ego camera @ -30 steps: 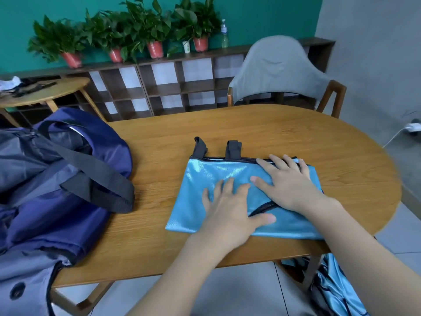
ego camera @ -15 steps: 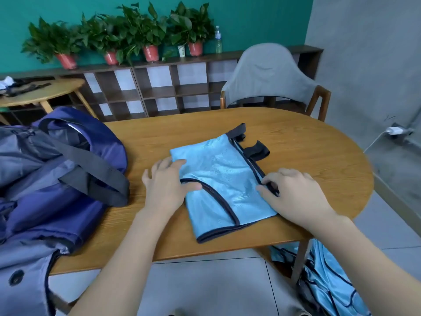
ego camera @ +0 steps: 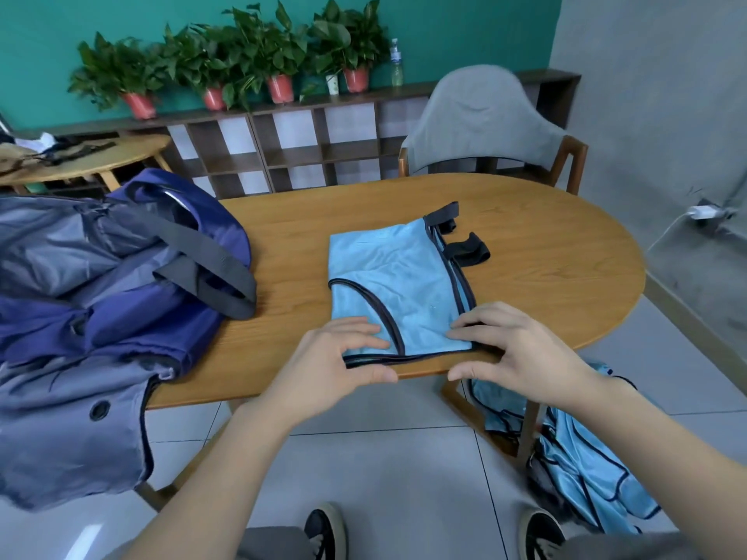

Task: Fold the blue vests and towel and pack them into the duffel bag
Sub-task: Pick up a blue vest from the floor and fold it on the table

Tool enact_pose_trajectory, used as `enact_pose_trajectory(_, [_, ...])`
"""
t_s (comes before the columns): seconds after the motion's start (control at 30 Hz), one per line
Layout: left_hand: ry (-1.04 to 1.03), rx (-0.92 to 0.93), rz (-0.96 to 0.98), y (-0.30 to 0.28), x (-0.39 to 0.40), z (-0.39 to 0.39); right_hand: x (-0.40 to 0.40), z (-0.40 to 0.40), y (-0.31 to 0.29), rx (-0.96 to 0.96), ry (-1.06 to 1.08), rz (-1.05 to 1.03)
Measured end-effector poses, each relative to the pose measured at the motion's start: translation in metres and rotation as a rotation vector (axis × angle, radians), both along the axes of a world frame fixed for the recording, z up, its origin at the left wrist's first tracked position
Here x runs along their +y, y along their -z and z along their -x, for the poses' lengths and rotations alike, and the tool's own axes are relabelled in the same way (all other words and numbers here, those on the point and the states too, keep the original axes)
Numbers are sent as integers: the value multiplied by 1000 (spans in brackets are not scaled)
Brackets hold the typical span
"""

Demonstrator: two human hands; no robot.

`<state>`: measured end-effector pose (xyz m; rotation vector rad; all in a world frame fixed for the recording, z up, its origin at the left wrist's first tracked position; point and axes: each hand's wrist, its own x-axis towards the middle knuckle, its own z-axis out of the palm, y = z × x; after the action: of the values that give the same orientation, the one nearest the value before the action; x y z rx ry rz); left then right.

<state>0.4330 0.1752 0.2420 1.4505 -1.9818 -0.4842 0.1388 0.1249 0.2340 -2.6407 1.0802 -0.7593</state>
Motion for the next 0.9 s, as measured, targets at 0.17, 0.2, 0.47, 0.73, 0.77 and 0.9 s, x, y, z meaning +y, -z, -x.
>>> enact_pose_trajectory(0.17, [2, -39, 100, 7, 13, 11, 10, 5, 10, -90, -17, 86])
enact_pose_trajectory(0.2, [-2, -18, 117, 6, 15, 13, 12, 6, 11, -86, -20, 116])
enact_pose_trajectory(0.47, [-172, 321, 132, -12, 27, 29, 24, 10, -20, -151, 65, -38])
enact_pose_trajectory(0.73, [-239, 569, 213, -32, 11, 36, 11, 2, -60, -676, 68, -284])
enact_pose_trajectory(0.77, [-241, 571, 222, -35, 5, 36, 5, 0, -63, -710, 67, -299])
enact_pose_trajectory(0.9, [-288, 563, 215, -45, -32, 28, -32, -13, -72, -766, 112, -339])
